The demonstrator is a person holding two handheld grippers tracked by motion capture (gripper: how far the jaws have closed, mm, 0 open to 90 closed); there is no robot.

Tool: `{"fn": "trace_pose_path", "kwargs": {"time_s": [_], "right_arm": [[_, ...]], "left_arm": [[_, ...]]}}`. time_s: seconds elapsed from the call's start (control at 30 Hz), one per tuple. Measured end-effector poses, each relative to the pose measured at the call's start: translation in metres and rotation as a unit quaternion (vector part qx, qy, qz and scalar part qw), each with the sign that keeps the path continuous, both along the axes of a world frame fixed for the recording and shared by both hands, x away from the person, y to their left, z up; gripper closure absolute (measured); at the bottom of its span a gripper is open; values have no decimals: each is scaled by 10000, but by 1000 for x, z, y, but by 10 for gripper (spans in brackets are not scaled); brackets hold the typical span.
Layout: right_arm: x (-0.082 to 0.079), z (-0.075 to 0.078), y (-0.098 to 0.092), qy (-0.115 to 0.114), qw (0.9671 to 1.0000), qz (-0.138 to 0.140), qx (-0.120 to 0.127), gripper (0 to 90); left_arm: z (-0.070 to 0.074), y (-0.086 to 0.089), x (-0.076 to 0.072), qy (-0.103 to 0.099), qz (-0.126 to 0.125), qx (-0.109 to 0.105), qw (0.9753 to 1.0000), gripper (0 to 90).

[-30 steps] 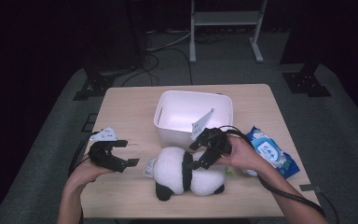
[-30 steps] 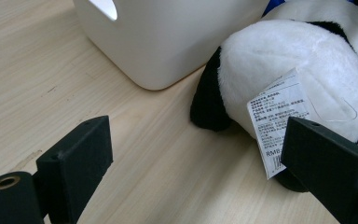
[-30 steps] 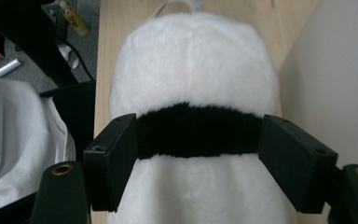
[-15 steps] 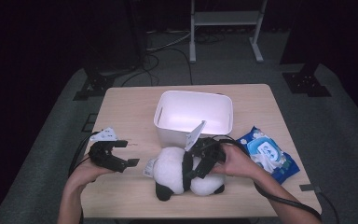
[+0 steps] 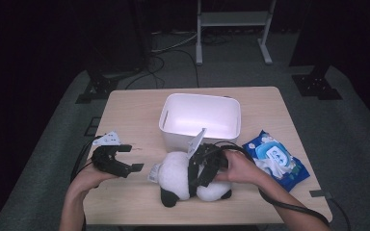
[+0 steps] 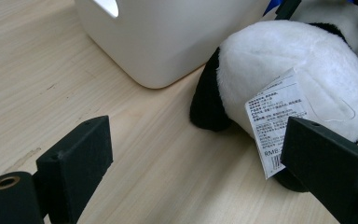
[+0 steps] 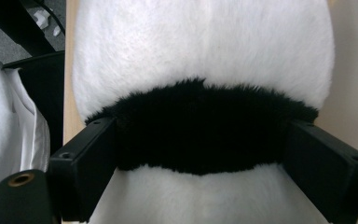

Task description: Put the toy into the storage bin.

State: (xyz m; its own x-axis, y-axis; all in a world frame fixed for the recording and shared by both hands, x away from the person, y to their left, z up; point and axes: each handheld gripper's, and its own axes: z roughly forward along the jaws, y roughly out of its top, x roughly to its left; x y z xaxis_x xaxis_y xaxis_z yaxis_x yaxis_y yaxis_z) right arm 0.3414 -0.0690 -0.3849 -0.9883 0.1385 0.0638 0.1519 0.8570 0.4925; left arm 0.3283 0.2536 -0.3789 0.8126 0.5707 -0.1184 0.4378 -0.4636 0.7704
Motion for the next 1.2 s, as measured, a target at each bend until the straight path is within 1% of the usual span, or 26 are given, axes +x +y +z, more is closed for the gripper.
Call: {"fn": "trace_pose_path", "kwargs": {"time_s": [0.27,0.3,0.4,0.57,0.6,0.73,0.77,0.8,0.9,1.0,1.1,1.13,1.2], "right_arm": [[3,-4,2,87,9999,-6,-52,112],[4,-5,4,112,9999,10,-105,111],[4,-7,6,124,9998,33,-151,111],[4,-10,11,124,9993,78,-343,115],[4,-10,11,124,9993,78,-343,115],[5,-12,13,138,9991,97,-393,148],[5,-11,13,146,9990,88,-414,177],[5,-11,13,146,9990,88,-414,177],[5,-9,14,120,9989,92,-454,227],[4,-7,13,79,9991,71,-403,283],[2,-5,11,50,9993,66,-352,319],[2,-5,11,50,9993,66,-352,319],[2,-2,9,28,9996,102,-270,357]], "left_arm": [[-1,-1,1,24,-3,4,10000,77],[-1,-1,1,20,-4,-2,10000,77],[-1,0,1,19,2,-18,10000,77],[-2,0,2,37,13,-20,10000,77],[-2,0,2,37,13,-20,10000,77],[-3,1,1,51,40,-32,10000,77],[-3,1,2,52,48,-44,10000,77],[-3,1,2,52,48,-44,10000,77],[-3,2,2,41,60,-46,10000,77],[-3,4,2,36,68,-53,10000,77],[-3,4,2,52,83,-59,9999,77],[-3,4,2,52,83,-59,9999,77],[-3,5,2,48,99,-69,9999,77]]}}
